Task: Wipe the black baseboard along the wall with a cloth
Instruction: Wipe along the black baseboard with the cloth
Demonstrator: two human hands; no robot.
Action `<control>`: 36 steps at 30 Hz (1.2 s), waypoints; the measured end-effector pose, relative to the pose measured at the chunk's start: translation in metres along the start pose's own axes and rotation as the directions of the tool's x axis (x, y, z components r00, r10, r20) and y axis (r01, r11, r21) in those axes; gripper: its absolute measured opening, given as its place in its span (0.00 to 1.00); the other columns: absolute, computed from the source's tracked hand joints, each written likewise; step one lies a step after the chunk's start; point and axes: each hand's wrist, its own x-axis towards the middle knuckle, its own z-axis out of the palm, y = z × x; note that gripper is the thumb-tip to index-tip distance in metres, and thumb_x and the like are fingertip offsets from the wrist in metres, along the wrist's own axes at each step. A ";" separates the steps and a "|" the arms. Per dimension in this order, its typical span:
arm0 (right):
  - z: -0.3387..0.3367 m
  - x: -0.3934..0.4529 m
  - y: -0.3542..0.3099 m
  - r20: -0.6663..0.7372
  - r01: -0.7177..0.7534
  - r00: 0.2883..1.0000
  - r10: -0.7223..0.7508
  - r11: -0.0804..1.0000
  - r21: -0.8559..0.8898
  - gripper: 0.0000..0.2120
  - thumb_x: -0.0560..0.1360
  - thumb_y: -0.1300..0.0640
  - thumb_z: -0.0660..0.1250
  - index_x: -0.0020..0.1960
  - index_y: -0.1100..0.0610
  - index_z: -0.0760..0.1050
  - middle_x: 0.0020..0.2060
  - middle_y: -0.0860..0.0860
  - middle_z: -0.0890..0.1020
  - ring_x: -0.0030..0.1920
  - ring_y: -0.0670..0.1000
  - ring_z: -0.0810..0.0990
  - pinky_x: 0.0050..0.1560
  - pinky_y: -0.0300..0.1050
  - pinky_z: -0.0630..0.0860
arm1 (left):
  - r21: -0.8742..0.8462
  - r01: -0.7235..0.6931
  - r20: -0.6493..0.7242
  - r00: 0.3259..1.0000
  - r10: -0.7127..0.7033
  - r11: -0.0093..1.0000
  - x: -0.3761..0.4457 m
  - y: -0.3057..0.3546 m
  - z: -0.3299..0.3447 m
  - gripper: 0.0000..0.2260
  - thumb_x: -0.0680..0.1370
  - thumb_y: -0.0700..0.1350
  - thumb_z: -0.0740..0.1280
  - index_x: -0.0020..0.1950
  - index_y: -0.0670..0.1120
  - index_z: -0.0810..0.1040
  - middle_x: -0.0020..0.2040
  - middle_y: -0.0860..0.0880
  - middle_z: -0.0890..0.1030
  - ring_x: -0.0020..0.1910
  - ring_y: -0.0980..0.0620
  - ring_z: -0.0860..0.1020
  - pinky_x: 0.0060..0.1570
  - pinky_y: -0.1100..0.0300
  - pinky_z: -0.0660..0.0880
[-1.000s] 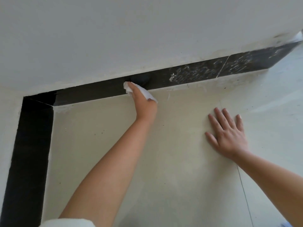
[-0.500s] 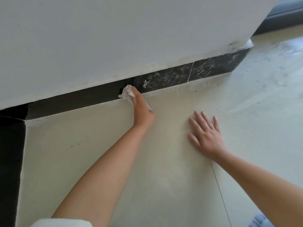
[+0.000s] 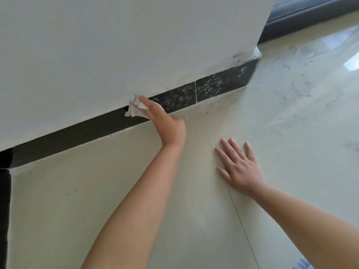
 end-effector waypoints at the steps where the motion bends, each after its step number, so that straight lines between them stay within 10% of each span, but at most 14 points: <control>1: 0.000 0.000 0.000 -0.020 0.003 1.000 -0.003 1.000 -0.026 0.28 0.72 0.45 0.49 0.62 0.59 0.75 0.64 0.58 0.74 0.63 0.62 0.72 0.61 0.63 0.56 | 0.024 -0.016 0.010 1.000 0.016 1.000 -0.001 -0.002 0.000 0.34 0.71 0.25 0.50 0.73 0.41 0.38 0.74 0.40 0.38 0.70 0.56 0.49 0.50 0.89 0.45; 17: 0.000 -0.006 0.007 0.005 0.006 1.000 -0.005 0.999 -0.049 0.27 0.72 0.46 0.50 0.61 0.57 0.76 0.62 0.57 0.76 0.61 0.60 0.75 0.60 0.63 0.62 | 0.101 0.206 0.126 0.968 -0.218 0.973 -0.014 -0.008 0.027 0.32 0.76 0.31 0.55 0.73 0.42 0.39 0.75 0.40 0.46 0.74 0.42 0.51 0.71 0.52 0.50; 20: 0.000 -0.006 0.012 0.099 0.005 0.995 -0.005 1.000 0.000 0.31 0.73 0.43 0.43 0.69 0.54 0.67 0.70 0.54 0.65 0.70 0.60 0.63 0.67 0.60 0.46 | 0.019 0.237 0.150 0.960 -0.237 0.971 -0.018 0.003 0.034 0.32 0.77 0.33 0.51 0.73 0.46 0.35 0.75 0.46 0.39 0.74 0.50 0.44 0.68 0.64 0.42; 27: -0.010 -0.007 0.018 0.103 0.054 0.994 -0.044 0.994 -0.094 0.38 0.77 0.42 0.30 0.65 0.55 0.72 0.67 0.55 0.70 0.67 0.59 0.68 0.63 0.64 0.62 | 0.027 0.124 0.015 0.992 -0.125 0.992 -0.010 -0.001 0.016 0.33 0.75 0.30 0.52 0.73 0.45 0.37 0.75 0.43 0.40 0.74 0.48 0.46 0.55 0.76 0.44; 31: -0.027 0.000 0.055 0.176 0.107 0.981 -0.087 0.989 -0.105 0.28 0.78 0.40 0.38 0.75 0.49 0.45 0.74 0.50 0.40 0.68 0.53 0.28 0.67 0.52 0.28 | 0.079 0.180 0.032 0.983 -0.182 0.981 -0.007 0.005 0.011 0.33 0.75 0.31 0.52 0.73 0.45 0.37 0.75 0.45 0.41 0.74 0.49 0.45 0.65 0.66 0.46; 36: -0.053 0.010 0.093 0.224 0.138 0.969 -0.103 0.979 -0.148 0.28 0.79 0.42 0.45 0.75 0.49 0.42 0.75 0.50 0.39 0.72 0.50 0.31 0.68 0.52 0.29 | 0.077 0.352 0.025 0.934 -0.355 0.933 -0.008 0.028 0.019 0.34 0.76 0.32 0.52 0.73 0.49 0.35 0.75 0.51 0.41 0.73 0.54 0.46 0.65 0.63 0.46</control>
